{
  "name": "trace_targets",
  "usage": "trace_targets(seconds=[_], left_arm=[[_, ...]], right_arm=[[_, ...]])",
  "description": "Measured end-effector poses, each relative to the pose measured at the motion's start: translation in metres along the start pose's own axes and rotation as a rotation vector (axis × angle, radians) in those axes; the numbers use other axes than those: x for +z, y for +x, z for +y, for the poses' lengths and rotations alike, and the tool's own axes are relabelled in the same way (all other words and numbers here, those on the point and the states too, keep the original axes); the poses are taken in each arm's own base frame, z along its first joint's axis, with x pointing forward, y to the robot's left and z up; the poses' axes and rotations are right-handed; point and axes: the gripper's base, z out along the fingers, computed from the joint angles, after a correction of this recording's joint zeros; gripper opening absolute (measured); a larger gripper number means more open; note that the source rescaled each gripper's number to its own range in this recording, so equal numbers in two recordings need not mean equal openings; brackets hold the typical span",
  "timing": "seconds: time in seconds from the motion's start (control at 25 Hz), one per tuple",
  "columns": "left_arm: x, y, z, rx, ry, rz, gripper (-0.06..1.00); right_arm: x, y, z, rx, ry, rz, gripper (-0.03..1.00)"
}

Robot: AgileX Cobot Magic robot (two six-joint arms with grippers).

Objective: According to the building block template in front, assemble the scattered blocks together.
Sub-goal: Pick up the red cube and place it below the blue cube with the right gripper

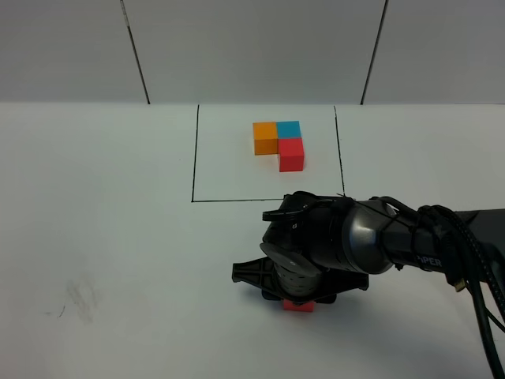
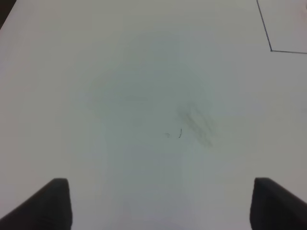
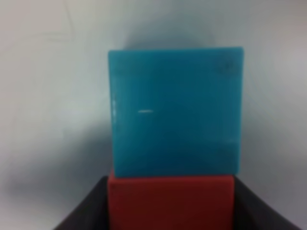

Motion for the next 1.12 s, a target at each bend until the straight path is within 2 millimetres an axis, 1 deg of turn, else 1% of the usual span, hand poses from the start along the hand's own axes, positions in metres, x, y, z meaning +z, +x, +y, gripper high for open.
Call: trace_targets(seconds=[0.4,0.48,0.56,0.8,0.88,1.0,1.12], left_arm=[[0.000,0.000,0.000,0.000,0.000,0.000,0.66],[0.000,0.000,0.000,0.000,0.000,0.000,0.66],[0.000,0.000,0.000,0.000,0.000,0.000,0.66],[0.000,0.000,0.000,0.000,0.000,0.000,0.66],[0.000,0.000,0.000,0.000,0.000,0.000,0.66],[0.000,0.000,0.000,0.000,0.000,0.000,0.66],[0.000,0.000,0.000,0.000,0.000,0.000,0.66]], right_arm=[[0.000,0.000,0.000,-0.019,-0.001,0.002,0.22],[0.000,0.000,0.000,-0.038,-0.001,0.002,0.26],[0.000,0.000,0.000,-0.051,0.000,0.003,0.34],[0.000,0.001,0.000,-0.064,0.004,0.005,0.48],[0.000,0.001,0.000,-0.062,0.004,0.008,0.56],[-0.006,-0.001,-0.001,-0.061,0.011,0.006,0.73],[-0.021,-0.006,-0.003,-0.058,0.021,-0.006,0.89]])
